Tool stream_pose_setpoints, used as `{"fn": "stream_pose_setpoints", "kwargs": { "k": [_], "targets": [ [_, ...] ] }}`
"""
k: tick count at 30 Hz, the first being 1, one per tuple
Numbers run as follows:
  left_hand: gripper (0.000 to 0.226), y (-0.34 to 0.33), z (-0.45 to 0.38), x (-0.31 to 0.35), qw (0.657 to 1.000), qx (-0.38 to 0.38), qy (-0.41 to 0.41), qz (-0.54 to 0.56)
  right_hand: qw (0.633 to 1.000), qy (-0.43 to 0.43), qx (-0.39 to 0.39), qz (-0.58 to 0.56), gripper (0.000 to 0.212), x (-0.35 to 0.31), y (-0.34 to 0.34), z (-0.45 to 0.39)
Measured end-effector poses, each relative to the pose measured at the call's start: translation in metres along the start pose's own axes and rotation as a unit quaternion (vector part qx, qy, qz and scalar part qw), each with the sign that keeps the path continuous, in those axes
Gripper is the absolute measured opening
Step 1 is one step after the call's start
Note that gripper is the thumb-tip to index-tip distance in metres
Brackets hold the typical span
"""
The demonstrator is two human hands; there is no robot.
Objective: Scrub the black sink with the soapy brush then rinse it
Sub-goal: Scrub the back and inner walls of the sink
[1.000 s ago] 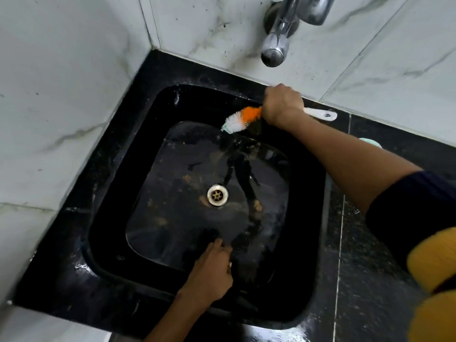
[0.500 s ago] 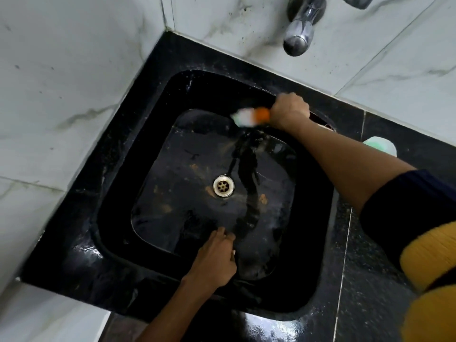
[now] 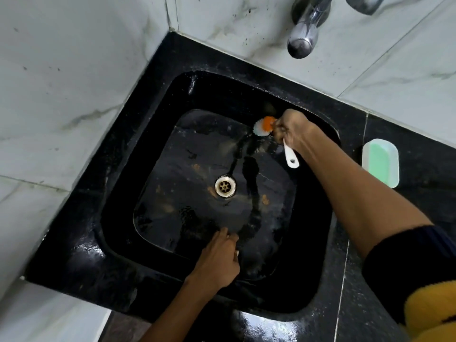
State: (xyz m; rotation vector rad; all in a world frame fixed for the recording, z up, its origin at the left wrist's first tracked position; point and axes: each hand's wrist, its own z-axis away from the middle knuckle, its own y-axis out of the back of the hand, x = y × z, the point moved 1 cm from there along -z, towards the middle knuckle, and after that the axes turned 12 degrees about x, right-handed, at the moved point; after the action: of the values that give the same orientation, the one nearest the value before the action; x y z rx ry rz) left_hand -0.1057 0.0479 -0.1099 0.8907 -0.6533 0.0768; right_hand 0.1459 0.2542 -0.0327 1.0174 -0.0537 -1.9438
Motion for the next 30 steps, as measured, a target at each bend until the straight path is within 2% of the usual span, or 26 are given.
{"fn": "stream_pose_setpoints", "kwargs": {
  "k": [2,3,4,5,7,9,10,11,15,17,18,21,23,29,30],
  "targets": [
    [0.044,-0.001,0.000,0.001,1.000,-0.002,-0.005,-0.001,0.986,0.096,0.035,0.130,0.033,0.004,0.003,-0.001],
    [0.044,-0.001,0.000,0.002,1.000,-0.004,-0.006,0.000,0.959,0.162,0.059,0.225,0.030,0.003,0.006,0.000],
    [0.044,-0.001,0.000,0.002,1.000,-0.005,-0.006,0.000,0.914,0.238,0.087,0.316,0.025,0.000,0.009,0.002],
    [0.044,-0.001,0.000,0.002,1.000,-0.004,-0.006,0.000,0.851,0.319,0.124,0.399,0.023,-0.004,0.012,0.003],
    [0.044,0.000,0.000,0.002,1.000,-0.002,-0.008,0.000,0.666,0.477,0.182,0.544,0.022,-0.014,0.017,0.007],
    [0.044,0.000,0.000,0.001,1.000,-0.002,-0.011,0.002,0.500,0.555,0.165,0.644,0.020,-0.019,0.019,0.007],
    [0.044,0.000,0.000,0.000,1.000,-0.003,-0.011,0.004,0.438,0.572,0.151,0.677,0.021,-0.019,0.022,0.005],
    [0.045,0.000,0.000,0.000,1.000,-0.004,-0.011,0.006,0.397,0.575,0.149,0.700,0.023,-0.020,0.027,0.000],
    [0.046,-0.002,-0.001,-0.001,1.000,-0.004,-0.012,0.009,0.324,0.539,0.186,0.755,0.023,-0.028,0.063,-0.008],
    [0.046,-0.002,-0.001,0.000,1.000,-0.005,-0.014,0.012,0.311,0.517,0.189,0.775,0.019,-0.028,0.070,-0.005],
    [0.045,-0.003,-0.001,0.000,1.000,-0.006,-0.014,0.014,0.329,0.508,0.184,0.774,0.017,-0.028,0.070,-0.005],
    [0.043,-0.003,-0.001,0.000,1.000,-0.005,-0.016,0.012,0.424,0.503,0.183,0.730,0.026,-0.029,0.062,-0.007],
    [0.043,-0.002,0.000,0.000,1.000,-0.005,-0.018,0.010,0.474,0.499,0.182,0.702,0.024,-0.030,0.055,-0.008],
    [0.044,-0.002,0.000,0.000,1.000,-0.007,-0.022,-0.003,0.530,0.509,0.148,0.661,0.025,-0.031,0.037,-0.001],
    [0.045,-0.002,0.000,0.001,1.000,-0.008,-0.023,-0.006,0.530,0.512,0.151,0.659,0.025,-0.032,0.034,0.000]
  ]
}}
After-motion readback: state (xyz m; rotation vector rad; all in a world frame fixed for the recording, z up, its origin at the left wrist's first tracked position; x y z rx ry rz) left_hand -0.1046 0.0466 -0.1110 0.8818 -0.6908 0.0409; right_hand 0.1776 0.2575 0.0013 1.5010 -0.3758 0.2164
